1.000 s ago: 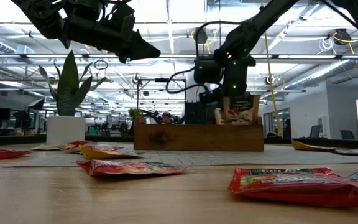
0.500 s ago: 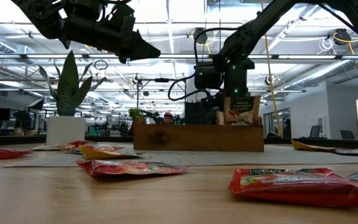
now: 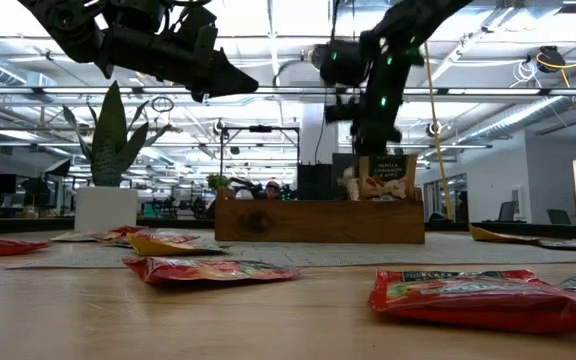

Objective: Pick & Place Tea
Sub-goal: Put the top brown tea into the right part of the wooden organizer

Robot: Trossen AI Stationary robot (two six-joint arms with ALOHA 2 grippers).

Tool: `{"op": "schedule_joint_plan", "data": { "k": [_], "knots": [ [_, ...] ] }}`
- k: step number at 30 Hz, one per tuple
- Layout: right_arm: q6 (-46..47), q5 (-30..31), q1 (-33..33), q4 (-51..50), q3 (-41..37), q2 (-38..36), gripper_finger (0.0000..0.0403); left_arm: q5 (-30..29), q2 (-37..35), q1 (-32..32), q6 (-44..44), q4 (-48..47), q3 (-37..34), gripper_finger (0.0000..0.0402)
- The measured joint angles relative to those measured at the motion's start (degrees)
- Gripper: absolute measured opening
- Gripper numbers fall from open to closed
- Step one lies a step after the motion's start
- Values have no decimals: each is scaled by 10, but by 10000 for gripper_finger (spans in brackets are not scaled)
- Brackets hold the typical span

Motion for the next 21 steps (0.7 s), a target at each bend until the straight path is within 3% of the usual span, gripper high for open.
{"op": "schedule_joint_plan", "data": {
  "k": [4, 10, 16, 21],
  "knots": [
    [18, 0, 21, 8, -8, -55, 7, 0, 0, 0, 0, 0, 0, 35],
    [-47, 10, 108, 67, -83, -140, 7, 0, 0, 0, 0, 0, 0, 35],
    [-27, 88, 209, 183, -199, -191, 6, 0, 0, 0, 0, 0, 0, 35],
    [-29, 172, 253, 327, -306, -192, 7, 0, 0, 0, 0, 1, 0, 35]
  ]
}}
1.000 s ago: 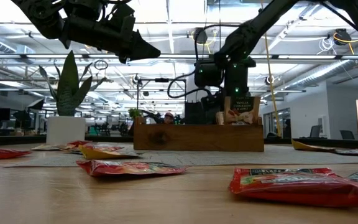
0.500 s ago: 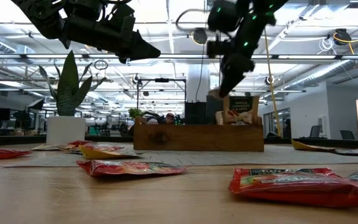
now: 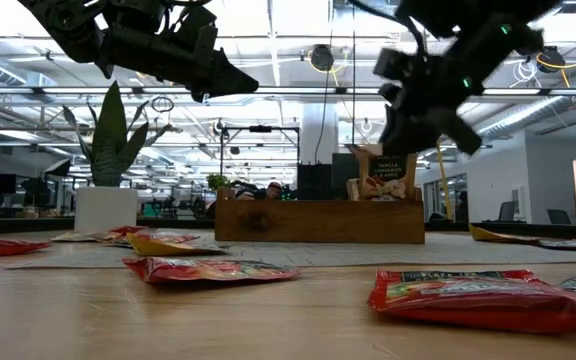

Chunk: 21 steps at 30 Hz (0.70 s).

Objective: Pick & Place Tea
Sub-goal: Put the top brown tea into the right part of the wooden organizer

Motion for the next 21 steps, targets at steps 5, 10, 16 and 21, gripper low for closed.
{"op": "schedule_joint_plan", "data": {
  "k": [5, 10, 16, 21],
  "knots": [
    [-19, 40, 7, 115, -61, 1, 18, 0, 0, 0, 0, 0, 0, 35],
    [-18, 18, 7, 136, -70, 1, 11, 0, 0, 0, 0, -1, 0, 35],
    [11, -21, 7, 130, -70, 1, 26, 0, 0, 0, 0, -1, 0, 35],
    [19, -19, 5, 124, -79, 1, 46, 0, 0, 0, 0, -1, 0, 35]
  ]
}}
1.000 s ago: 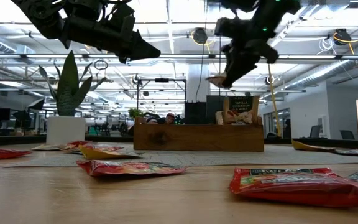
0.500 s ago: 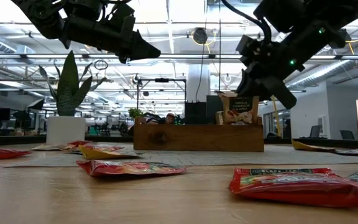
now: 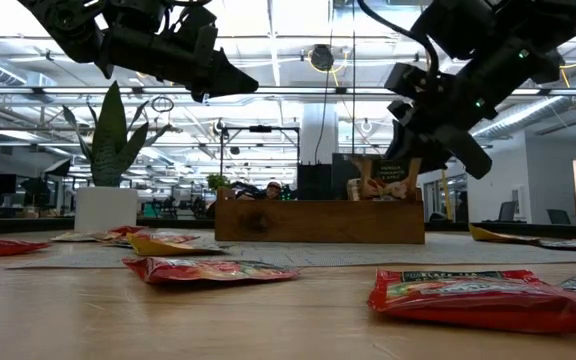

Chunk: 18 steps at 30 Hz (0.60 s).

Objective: Pick & Place Tea
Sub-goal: Put the top brown tea into the right part of the wooden organizer

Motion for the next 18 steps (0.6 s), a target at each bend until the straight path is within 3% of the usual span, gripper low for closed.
{"op": "schedule_joint_plan", "data": {
  "k": [4, 18],
  "knots": [
    [10, 41, 0, 1, -2, 0, 59, 0, 0, 0, 0, 0, 0, 35],
    [-8, 63, 0, 8, -2, 0, 114, 0, 0, 0, 0, 0, 0, 35]
  ]
}}
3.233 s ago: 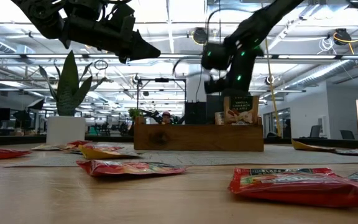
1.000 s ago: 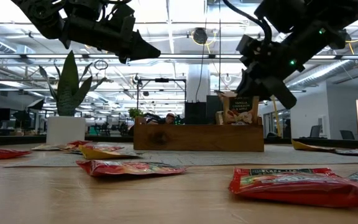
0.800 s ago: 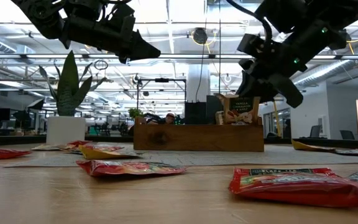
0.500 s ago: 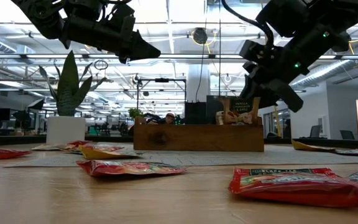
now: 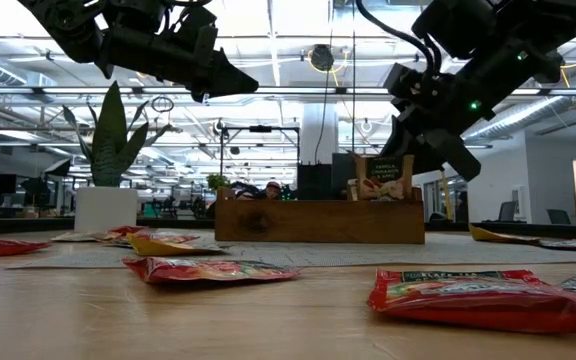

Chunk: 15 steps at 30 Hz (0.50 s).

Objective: Pick & Place Tea
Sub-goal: Put the top brown tea into the right part of the wooden organizer

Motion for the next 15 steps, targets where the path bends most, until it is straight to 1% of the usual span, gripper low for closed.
{"op": "schedule_joint_plan", "data": {
  "k": [6, 11, 15],
  "knots": [
    [1, 26, 0, -34, 0, 0, 119, 0, 0, 0, 0, 0, 0, 35],
    [5, 26, 0, -42, 0, 0, 122, 0, 0, 0, 0, 0, 0, 35],
    [6, 22, 1, -43, 0, 0, 136, 0, 0, 0, 0, 0, 0, 35]
  ]
}}
